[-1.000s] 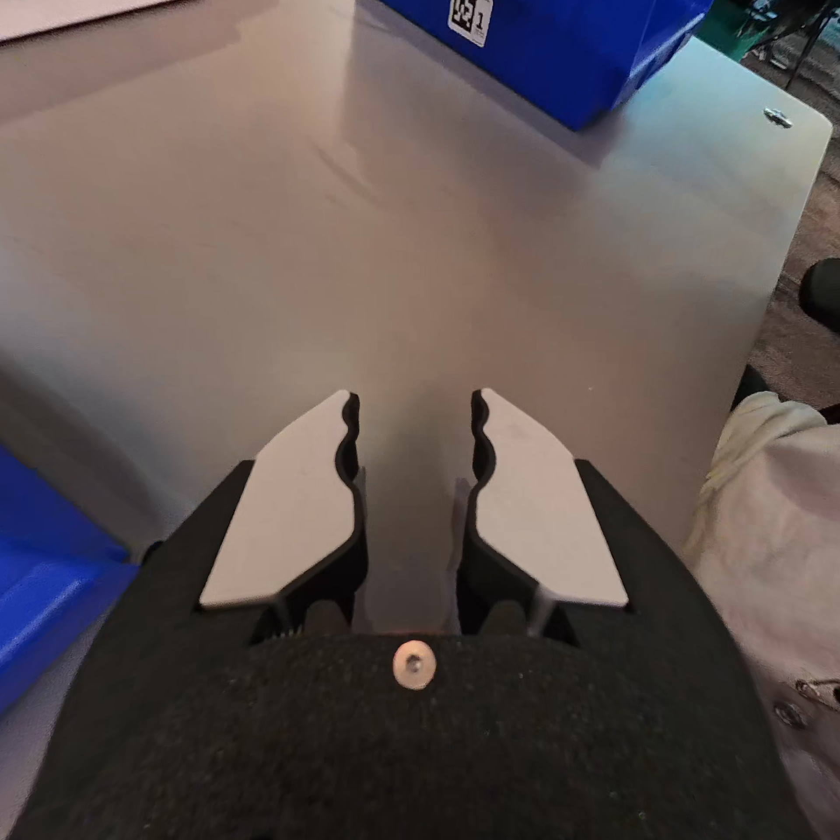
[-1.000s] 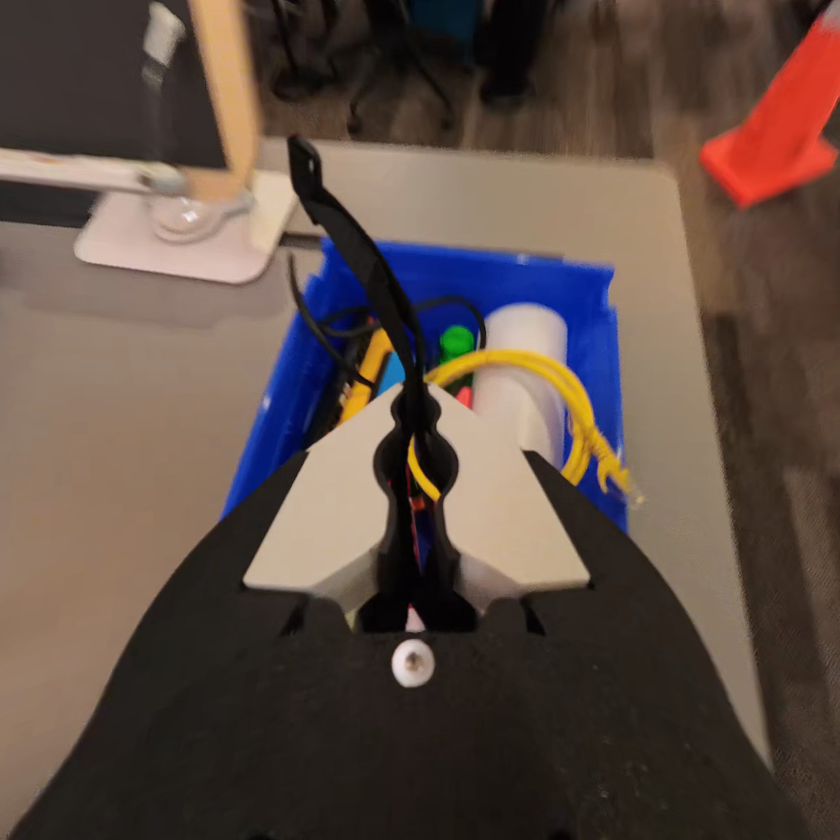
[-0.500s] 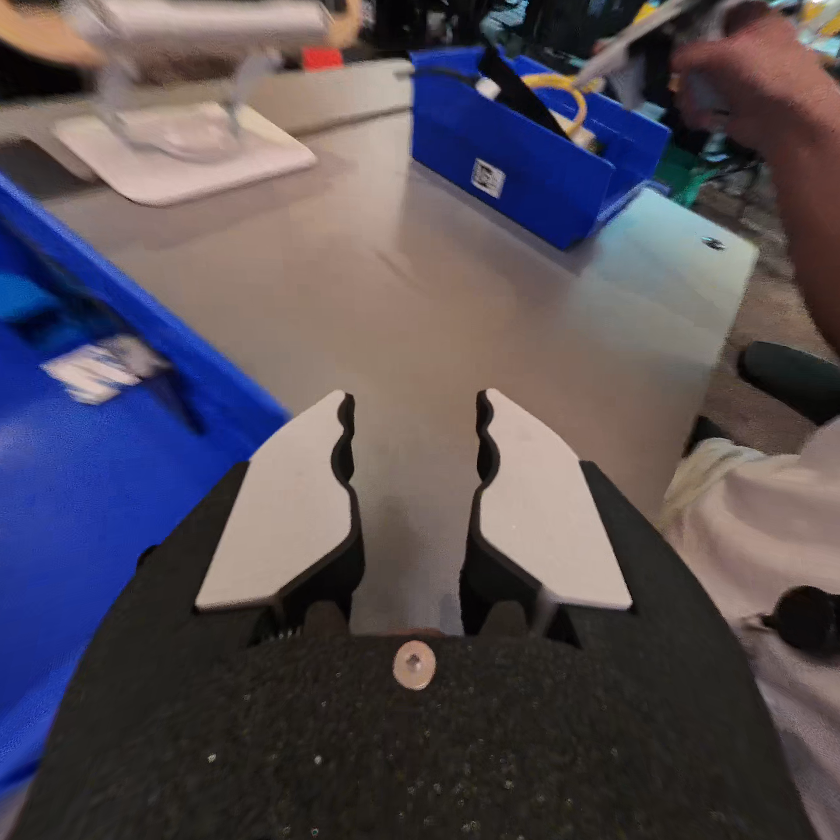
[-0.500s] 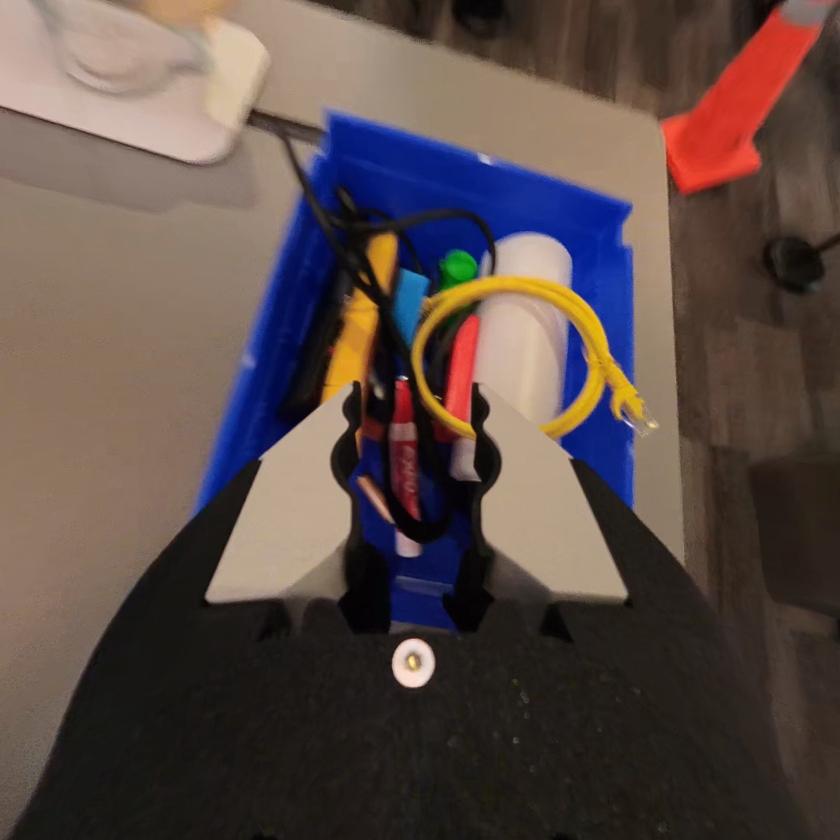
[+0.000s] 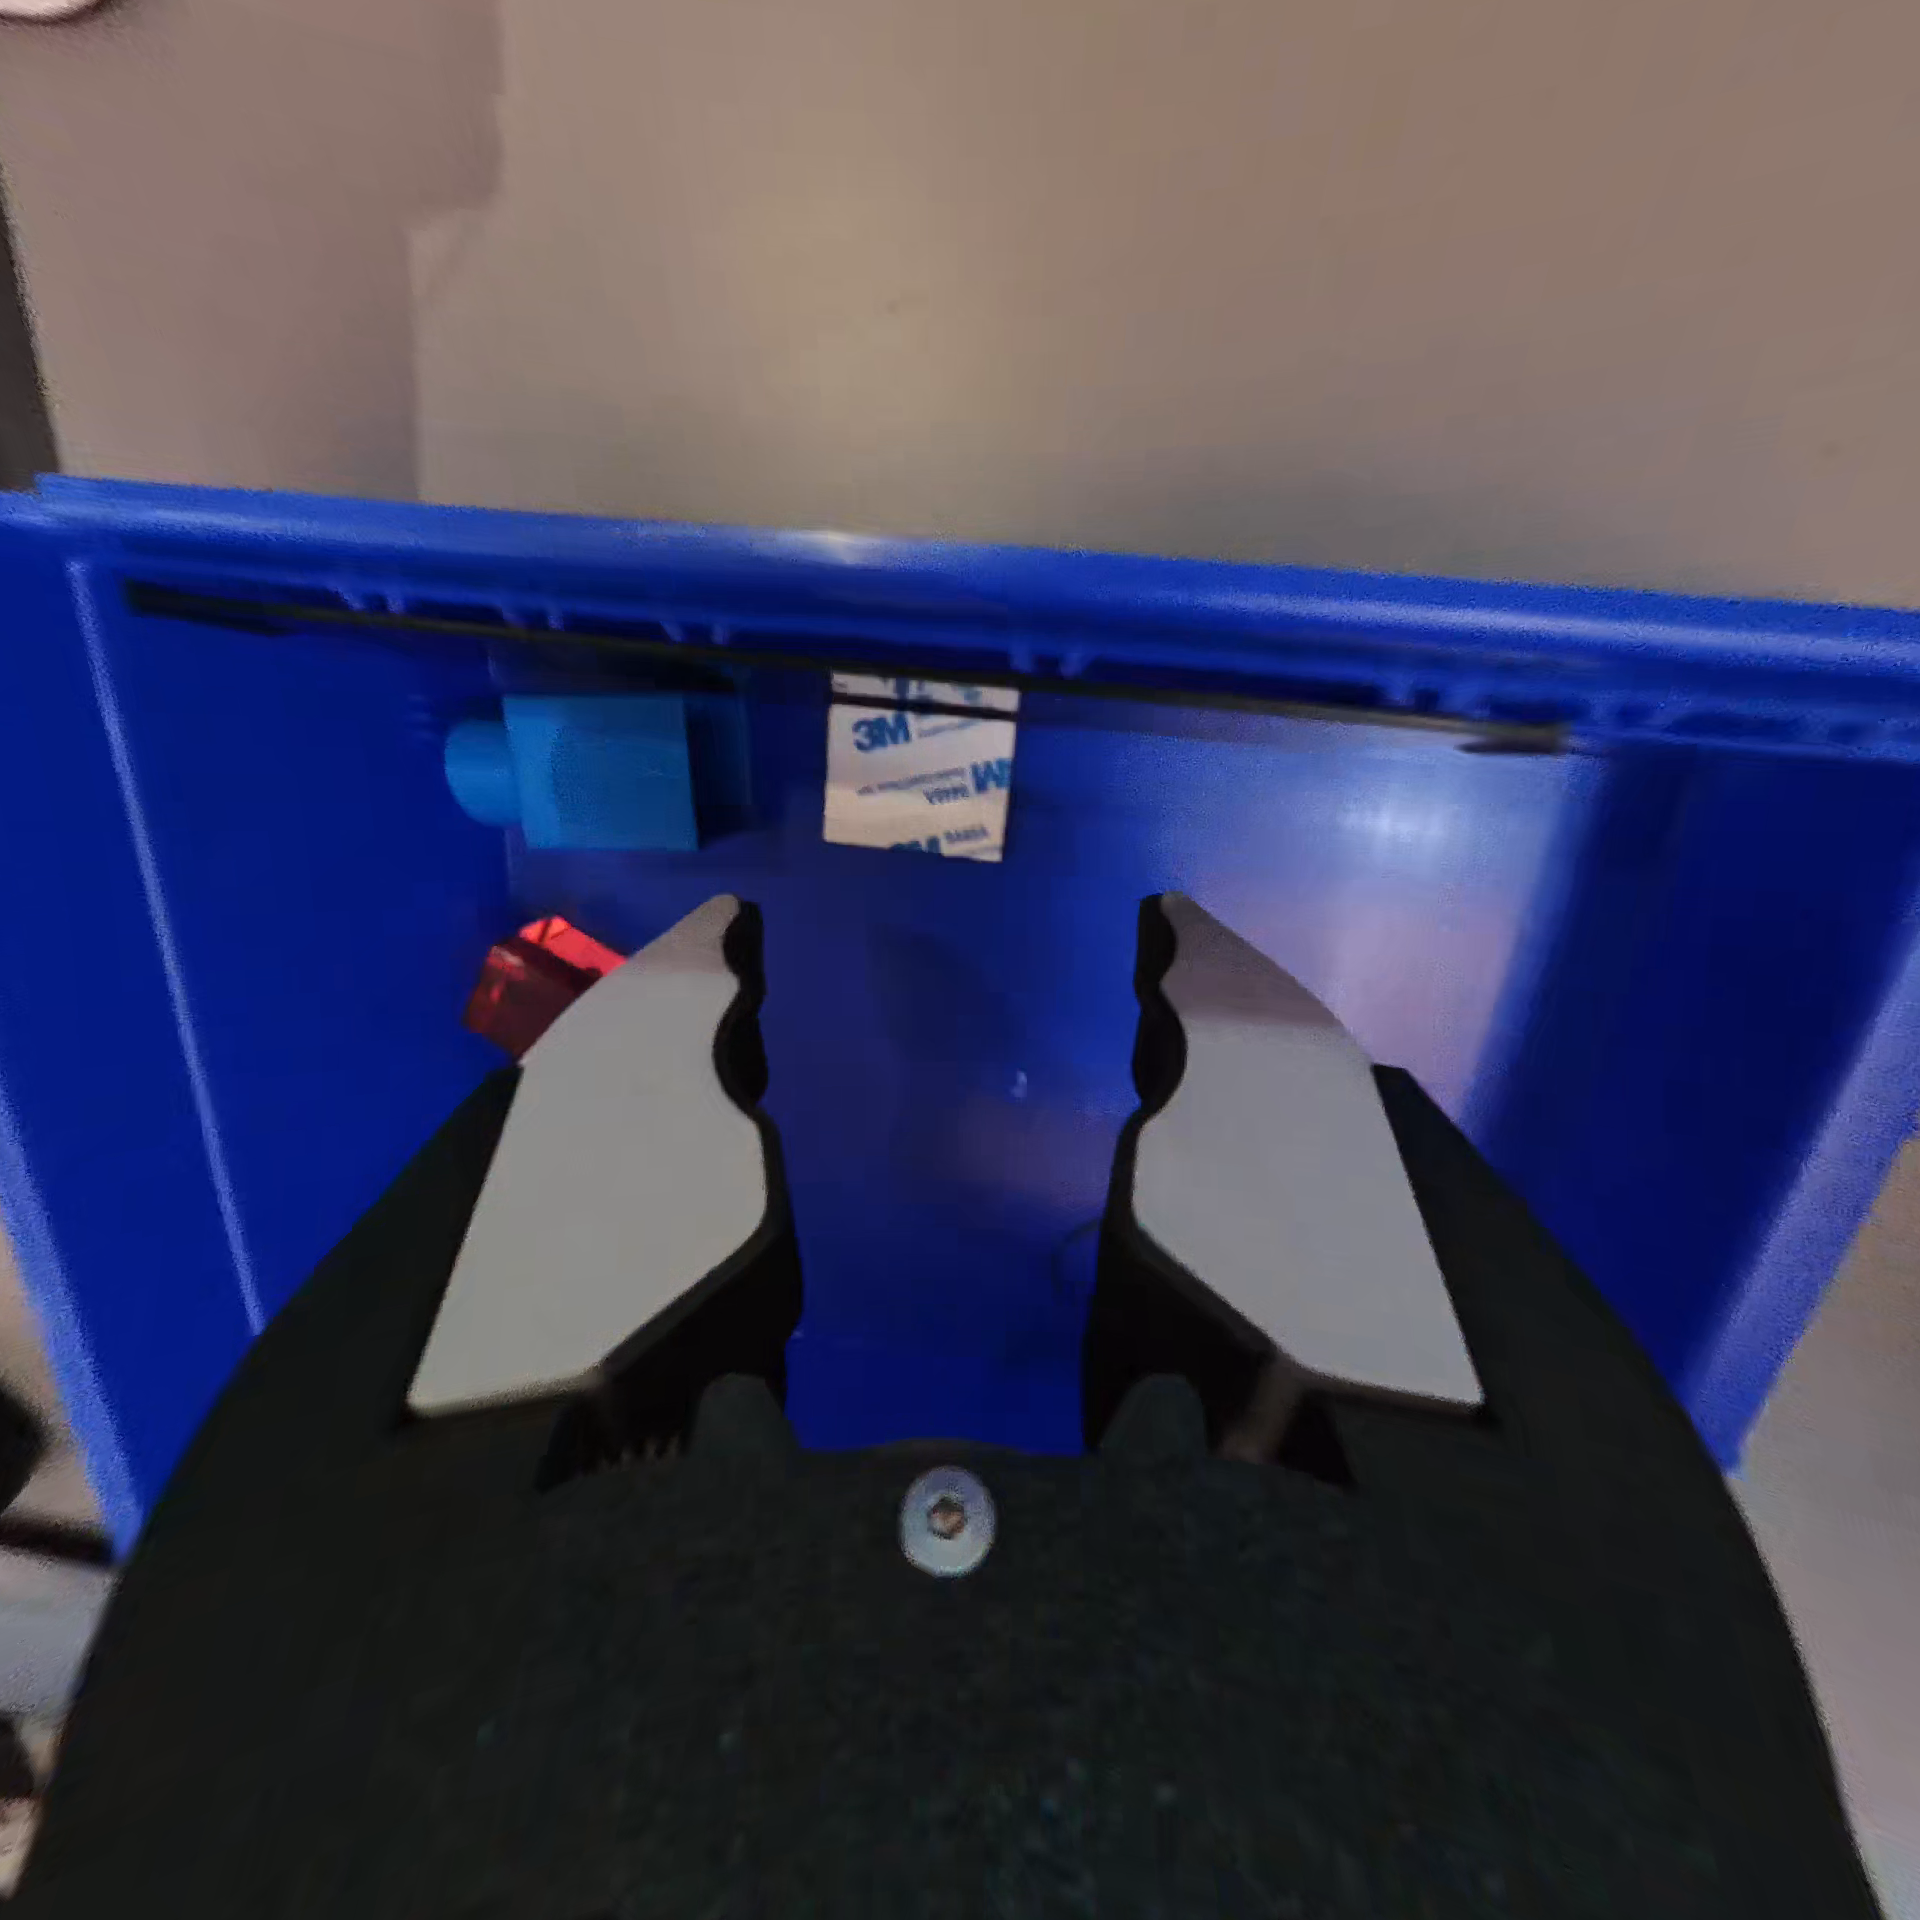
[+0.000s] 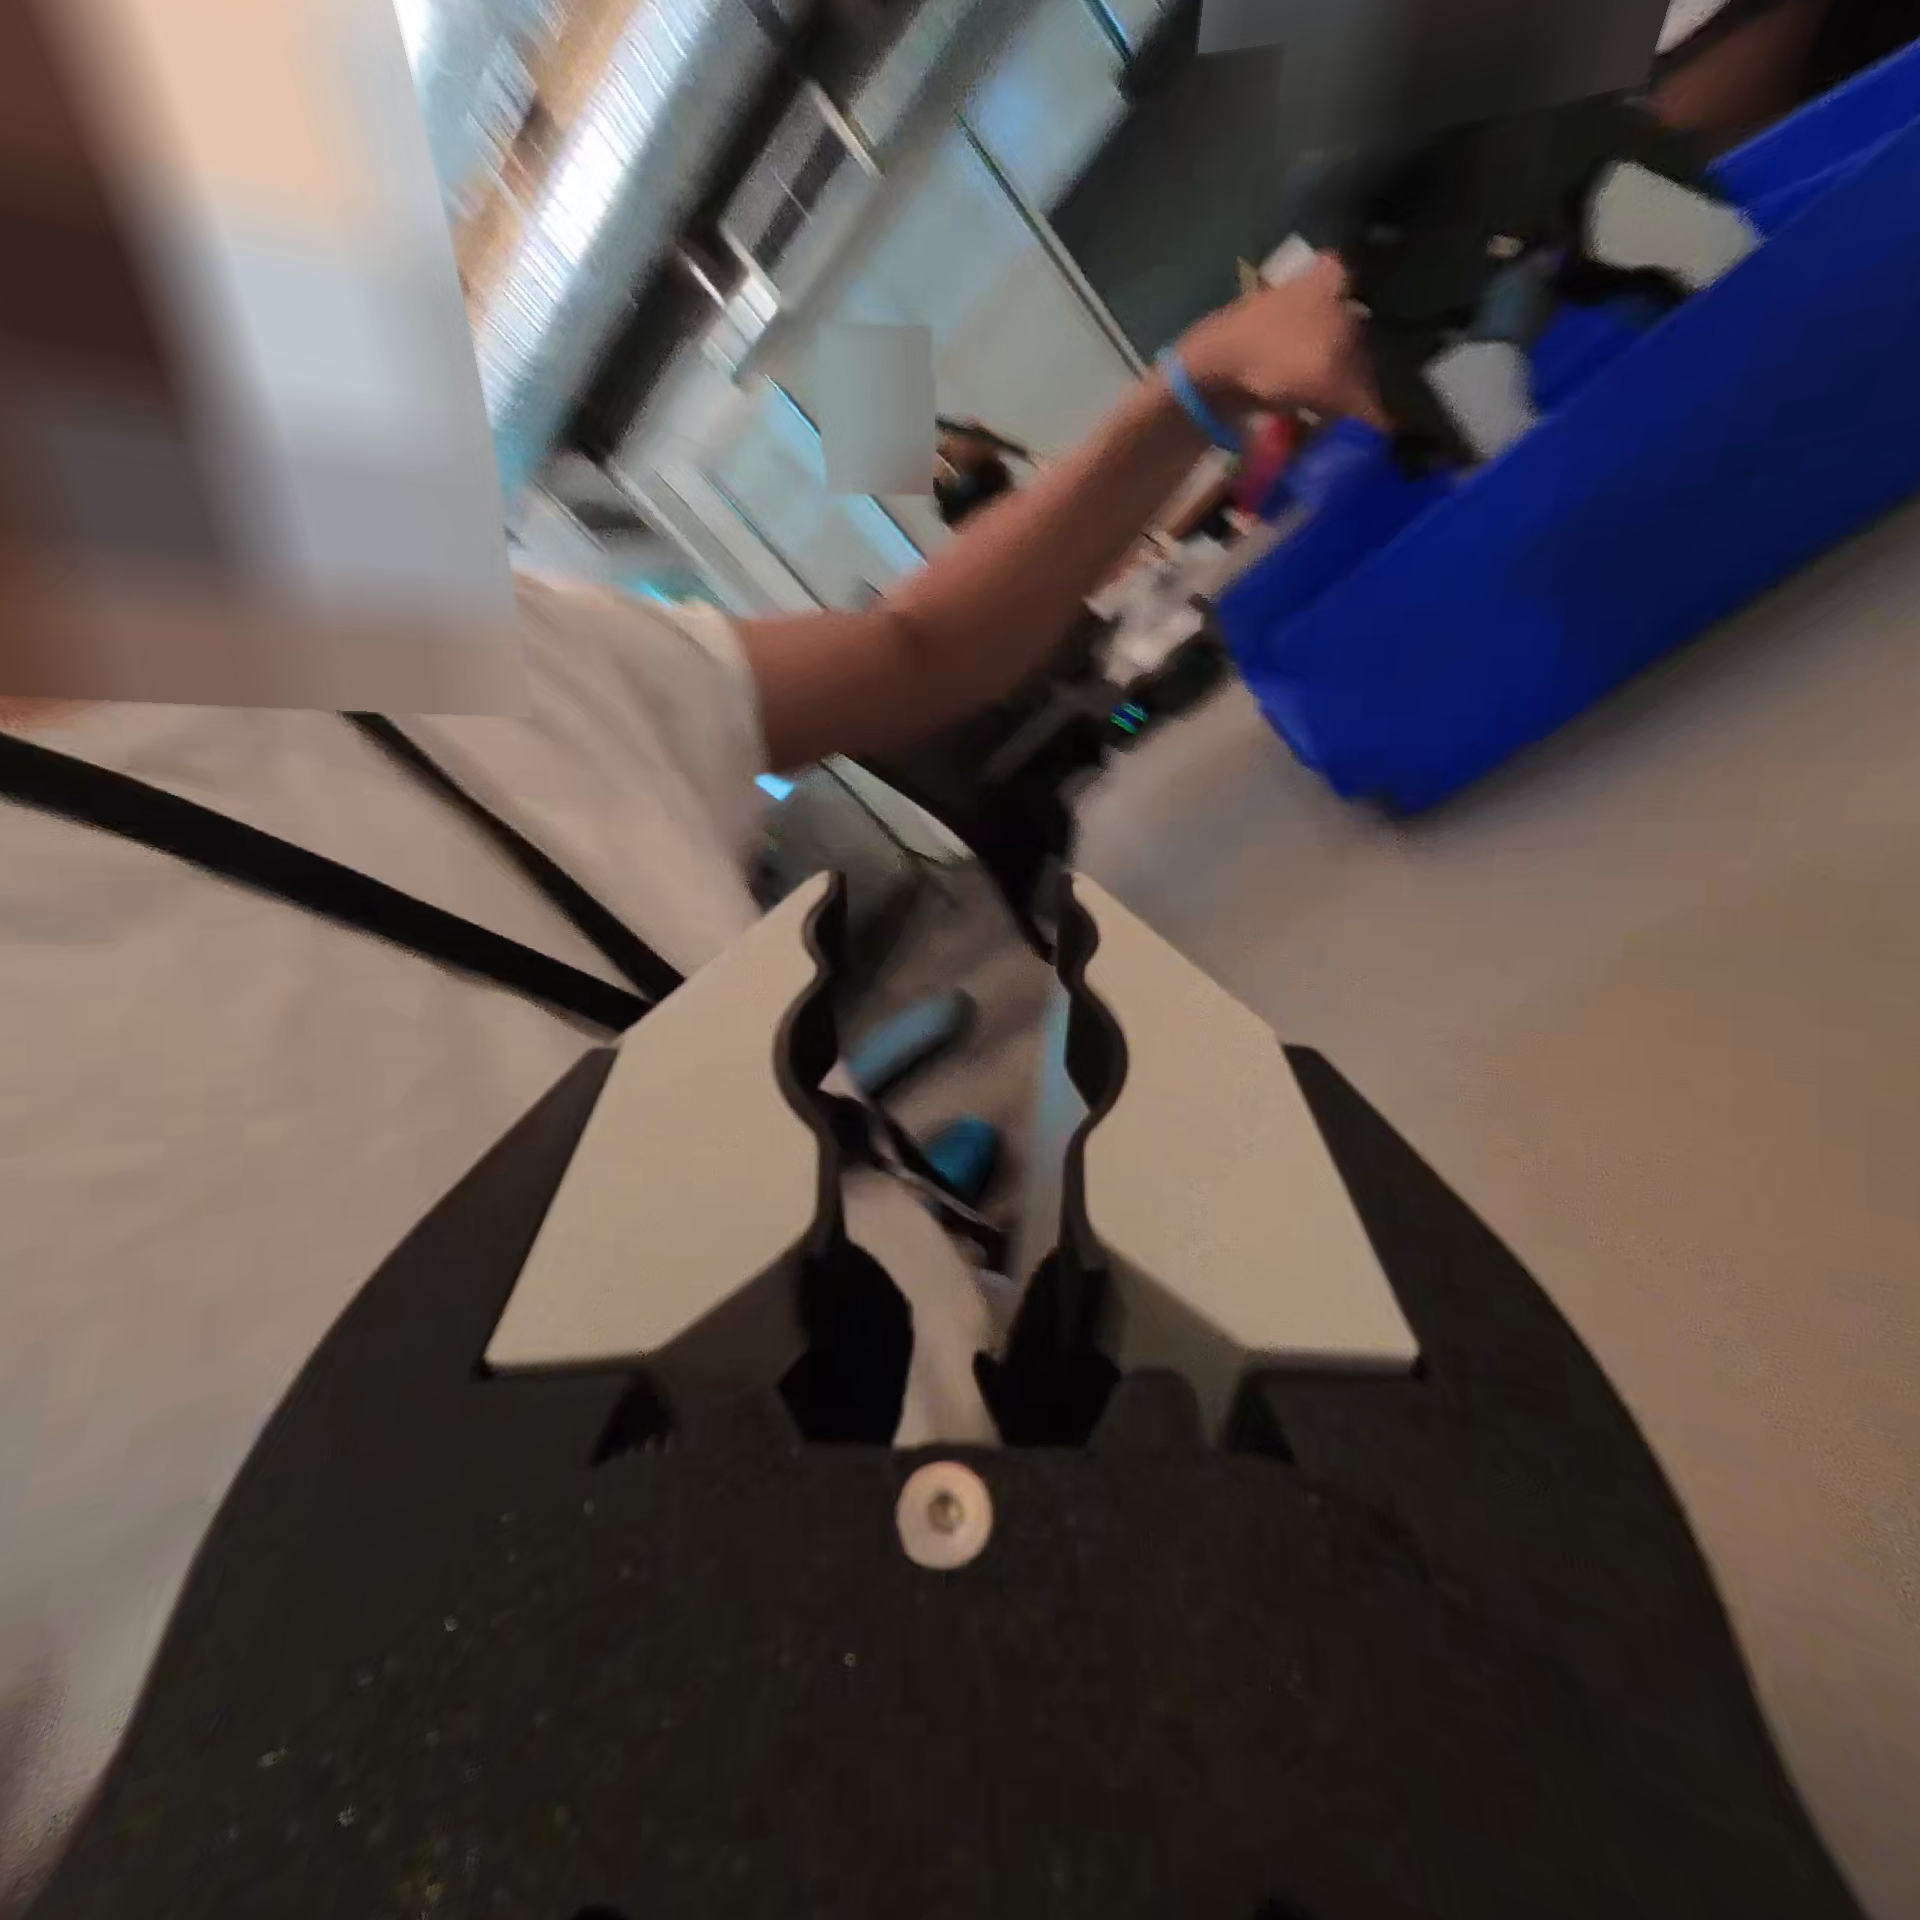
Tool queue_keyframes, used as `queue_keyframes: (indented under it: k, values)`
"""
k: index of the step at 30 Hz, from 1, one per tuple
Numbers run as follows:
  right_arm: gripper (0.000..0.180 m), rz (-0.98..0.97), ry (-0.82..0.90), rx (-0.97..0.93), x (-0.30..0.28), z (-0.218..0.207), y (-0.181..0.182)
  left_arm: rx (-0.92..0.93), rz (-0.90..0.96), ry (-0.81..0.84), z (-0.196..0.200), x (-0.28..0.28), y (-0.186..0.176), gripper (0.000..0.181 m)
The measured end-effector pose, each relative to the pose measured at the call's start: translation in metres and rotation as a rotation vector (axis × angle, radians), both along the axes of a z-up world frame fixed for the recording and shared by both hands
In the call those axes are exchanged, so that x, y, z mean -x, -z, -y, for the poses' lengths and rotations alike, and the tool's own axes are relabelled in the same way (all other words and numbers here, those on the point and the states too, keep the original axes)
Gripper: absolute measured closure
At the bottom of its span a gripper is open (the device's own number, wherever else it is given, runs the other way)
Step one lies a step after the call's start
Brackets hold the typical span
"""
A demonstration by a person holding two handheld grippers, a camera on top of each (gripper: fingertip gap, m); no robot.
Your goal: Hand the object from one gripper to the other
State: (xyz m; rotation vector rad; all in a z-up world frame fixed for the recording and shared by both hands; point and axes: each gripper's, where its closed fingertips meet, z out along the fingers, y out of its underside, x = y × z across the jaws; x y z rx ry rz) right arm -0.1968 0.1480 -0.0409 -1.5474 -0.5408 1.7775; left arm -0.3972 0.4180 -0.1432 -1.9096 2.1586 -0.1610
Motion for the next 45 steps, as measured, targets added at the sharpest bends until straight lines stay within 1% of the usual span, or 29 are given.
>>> queue_keyframes:
  k: [1, 2, 3, 6, 8, 9, 10, 12, 14, 15, 18, 21, 22, 24, 26, 28, 30, 31, 33, 35, 37, 39, 40, 42, 43, 45]
  values:
    - [0.14, -0.079, -0.014, 0.043, -0.005, 0.0, -0.005, 0.031, -0.005, -0.001, -0.003, -0.003, 0.006, 0.113]
    - [0.141, -0.111, -0.006, 0.056, -0.011, 0.0, -0.004, 0.059, -0.009, 0.004, -0.003, -0.006, 0.011, 0.114]
    - [0.143, -0.094, 0.019, 0.048, -0.015, -0.001, 0.0, 0.073, -0.015, 0.013, -0.002, -0.009, 0.016, 0.114]
    - [0.143, 0.057, 0.063, -0.005, -0.02, 0.001, 0.018, 0.067, -0.049, 0.04, -0.001, -0.011, 0.032, 0.115]
    - [0.142, 0.081, 0.066, -0.015, -0.021, 0.001, 0.019, 0.07, -0.072, 0.037, -0.001, -0.009, 0.041, 0.116]
    - [0.143, 0.064, 0.065, -0.01, -0.022, 0.0, 0.017, 0.082, -0.046, 0.019, -0.002, -0.013, 0.04, 0.119]
    - [0.143, 0.04, 0.064, -0.003, -0.022, -0.003, 0.015, 0.069, -0.044, 0.006, -0.006, -0.014, 0.041, 0.117]
    - [0.143, 0.003, 0.057, 0.02, -0.022, -0.007, 0.013, 0.096, -0.044, -0.004, -0.006, -0.013, 0.042, 0.119]
    - [0.142, -0.008, 0.039, 0.032, -0.019, -0.009, 0.013, 0.116, -0.034, -0.006, -0.005, -0.013, 0.042, 0.128]
    - [0.143, -0.002, 0.027, 0.035, -0.016, -0.009, 0.015, 0.114, -0.033, 0.002, -0.004, -0.012, 0.042, 0.138]
    - [0.142, 0.039, -0.006, 0.034, -0.007, -0.007, 0.019, 0.11, -0.056, -0.019, -0.002, -0.005, 0.042, 0.139]
    - [0.142, 0.083, -0.007, 0.043, 0.0, -0.011, 0.023, 0.028, -0.047, -0.086, -0.011, 0.009, 0.034, 0.14]
    - [0.142, 0.101, 0.006, 0.051, 0.001, -0.015, 0.025, 0.004, -0.01, -0.114, -0.013, 0.012, 0.024, 0.14]
    - [0.142, 0.143, 0.047, 0.065, 0.003, -0.027, 0.03, -0.048, 0.134, -0.173, -0.011, 0.011, -0.009, 0.14]
    - [0.141, 0.188, 0.097, 0.083, 0.004, -0.046, 0.034, -0.142, 0.3, -0.197, -0.001, 0.008, -0.053, 0.14]
    - [0.14, 0.166, 0.124, 0.095, 0.007, -0.065, 0.027, -0.222, 0.457, -0.188, 0.022, -0.003, -0.096, 0.139]
    - [0.139, 0.121, 0.146, 0.136, 0.013, -0.087, 0.018, -0.298, 0.576, -0.155, 0.053, -0.024, -0.126, 0.139]
    - [0.138, 0.115, 0.15, 0.16, 0.018, -0.098, 0.015, -0.33, 0.591, -0.136, 0.069, -0.036, -0.132, 0.14]
    - [0.137, 0.099, 0.131, 0.173, 0.032, -0.111, 0.006, -0.384, 0.538, -0.1, 0.097, -0.061, -0.129, 0.14]
    - [0.137, 0.107, 0.104, 0.148, 0.049, -0.116, -0.003, -0.44, 0.451, -0.05, 0.12, -0.084, -0.117, 0.14]
    - [0.137, 0.189, 0.096, 0.113, 0.064, -0.115, 0.002, -0.522, 0.375, 0.005, 0.133, -0.104, -0.105, 0.14]
    - [0.139, 0.245, 0.105, 0.079, 0.071, -0.113, 0.007, -0.565, 0.315, 0.056, 0.143, -0.12, -0.093, 0.14]
    - [0.145, 0.243, 0.148, 0.065, 0.068, -0.116, 0.008, -0.57, 0.303, 0.075, 0.148, -0.127, -0.088, 0.14]
    - [0.17, 0.218, 0.22, 0.063, 0.058, -0.119, 0.009, -0.554, 0.3, 0.1, 0.156, -0.14, -0.078, 0.14]
    - [0.176, 0.221, 0.246, 0.085, 0.052, -0.119, 0.014, -0.546, 0.295, 0.1, 0.158, -0.145, -0.074, 0.14]
    - [0.177, 0.212, 0.254, 0.106, 0.042, -0.115, 0.023, -0.531, 0.31, 0.097, 0.163, -0.155, -0.066, 0.139]
